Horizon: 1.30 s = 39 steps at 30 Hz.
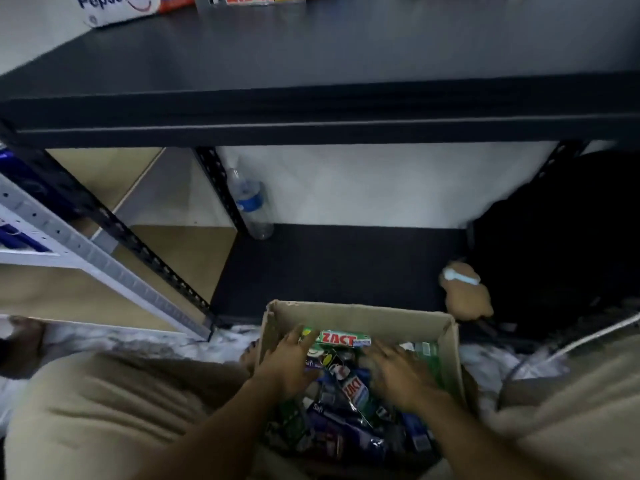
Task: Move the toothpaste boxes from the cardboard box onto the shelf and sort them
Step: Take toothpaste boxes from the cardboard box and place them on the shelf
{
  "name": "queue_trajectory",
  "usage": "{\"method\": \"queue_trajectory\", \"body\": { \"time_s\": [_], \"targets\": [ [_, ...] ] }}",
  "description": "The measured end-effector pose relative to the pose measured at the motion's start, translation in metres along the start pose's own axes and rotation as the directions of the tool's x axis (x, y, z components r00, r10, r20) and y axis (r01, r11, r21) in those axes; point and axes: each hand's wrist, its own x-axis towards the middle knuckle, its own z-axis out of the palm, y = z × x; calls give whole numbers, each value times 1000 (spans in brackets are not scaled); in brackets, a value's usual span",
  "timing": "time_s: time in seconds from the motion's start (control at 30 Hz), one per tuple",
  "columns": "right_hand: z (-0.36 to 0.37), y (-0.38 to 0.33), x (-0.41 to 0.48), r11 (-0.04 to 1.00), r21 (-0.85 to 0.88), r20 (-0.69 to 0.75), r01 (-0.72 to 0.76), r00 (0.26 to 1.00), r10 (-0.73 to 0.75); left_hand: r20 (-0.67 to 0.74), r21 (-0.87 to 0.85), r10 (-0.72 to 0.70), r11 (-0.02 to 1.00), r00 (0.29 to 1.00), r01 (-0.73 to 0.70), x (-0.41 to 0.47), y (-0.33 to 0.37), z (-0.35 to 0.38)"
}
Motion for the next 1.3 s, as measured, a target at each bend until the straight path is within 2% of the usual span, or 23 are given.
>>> {"method": "queue_trajectory", "body": {
  "time_s": [0.13, 0.23, 0.37, 0.53, 0.77, 0.93, 1.2, 1.3],
  "targets": [
    [50, -11, 10, 998, 63, 144, 26, 989, -35, 49, -236, -139, 961, 989, 147, 4, -5, 37],
    [72, -19, 19, 994, 101, 141, 37, 989, -51, 31, -331, -191, 924, 981, 190, -2, -9, 61],
    [91, -20, 29, 991, 133, 156, -13, 988, -8, 133, -365, -361, 848, 923, 384, -1, -28, 98],
    [104, -20, 39, 992, 116, 159, -55, 987, 36, 207, -417, -416, 781, 885, 465, -3, -36, 98],
    [107, -21, 48, 997, 49, 125, -64, 990, 57, 257, -554, -421, 674, 870, 490, 3, -31, 108],
    [104, -19, 43, 994, 92, 94, -54, 995, 45, 317, -537, -418, 661, 851, 524, 8, -28, 108],
    [86, -7, 33, 943, 326, 60, -57, 997, 40, 322, -591, -361, 645, 875, 484, 2, -27, 92],
    [74, -4, 30, 903, 427, 45, -50, 998, 34, 333, -575, -281, 696, 900, 430, -2, -25, 81]
  ]
}}
